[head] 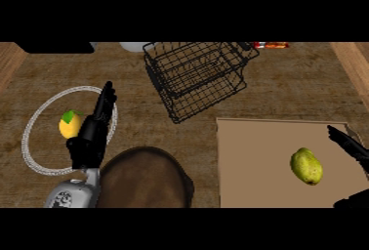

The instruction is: Pick the pear from the tray and place it in the tiered basket

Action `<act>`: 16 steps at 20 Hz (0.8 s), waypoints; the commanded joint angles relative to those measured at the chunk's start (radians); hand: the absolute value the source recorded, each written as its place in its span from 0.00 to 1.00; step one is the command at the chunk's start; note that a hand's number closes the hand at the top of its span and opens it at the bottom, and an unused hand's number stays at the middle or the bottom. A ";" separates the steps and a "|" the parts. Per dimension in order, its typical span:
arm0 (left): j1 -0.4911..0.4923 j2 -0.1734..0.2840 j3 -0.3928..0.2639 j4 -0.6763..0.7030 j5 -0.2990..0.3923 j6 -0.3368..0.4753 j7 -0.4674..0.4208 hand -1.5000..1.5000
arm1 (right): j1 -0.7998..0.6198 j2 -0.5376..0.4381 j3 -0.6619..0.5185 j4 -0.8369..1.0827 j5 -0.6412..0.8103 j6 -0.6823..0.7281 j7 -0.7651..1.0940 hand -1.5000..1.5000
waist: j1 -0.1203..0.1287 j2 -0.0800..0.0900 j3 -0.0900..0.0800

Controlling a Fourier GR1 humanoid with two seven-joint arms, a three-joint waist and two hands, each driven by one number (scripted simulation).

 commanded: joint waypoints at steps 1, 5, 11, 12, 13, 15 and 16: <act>0.006 -0.013 0.008 -0.008 -0.014 -0.011 0.004 0.50 | 0.014 0.027 -0.005 -0.039 -0.016 0.055 0.008 0.00 | -0.002 0.000 0.000; 0.016 -0.024 0.032 0.040 -0.013 -0.029 -0.042 0.50 | 0.017 0.056 -0.003 -0.057 0.001 0.038 0.026 0.00 | -0.002 0.000 0.000; 0.026 -0.002 0.083 0.036 0.022 -0.081 -0.086 0.50 | -0.016 0.058 -0.002 0.009 0.028 0.043 -0.022 0.00 | 0.000 0.000 0.000; -0.019 -0.035 0.057 0.059 -0.031 -0.032 -0.051 0.50 | -0.053 0.090 0.006 0.036 0.030 0.024 0.007 0.00 | 0.000 0.000 0.000; -0.033 -0.026 0.073 0.091 -0.014 -0.049 -0.055 0.50 | 0.013 0.134 0.027 0.013 0.048 -0.031 -0.030 0.00 | -0.002 0.000 0.000; -0.017 -0.051 0.030 0.027 -0.062 -0.015 -0.013 0.50 | 0.024 0.142 0.024 -0.078 0.010 0.011 0.041 0.00 | -0.003 -0.001 0.000; -0.040 -0.049 0.066 0.114 -0.021 -0.047 -0.073 0.50 | 0.055 0.130 0.011 -0.156 -0.018 0.047 0.083 0.00 | -0.005 -0.001 -0.001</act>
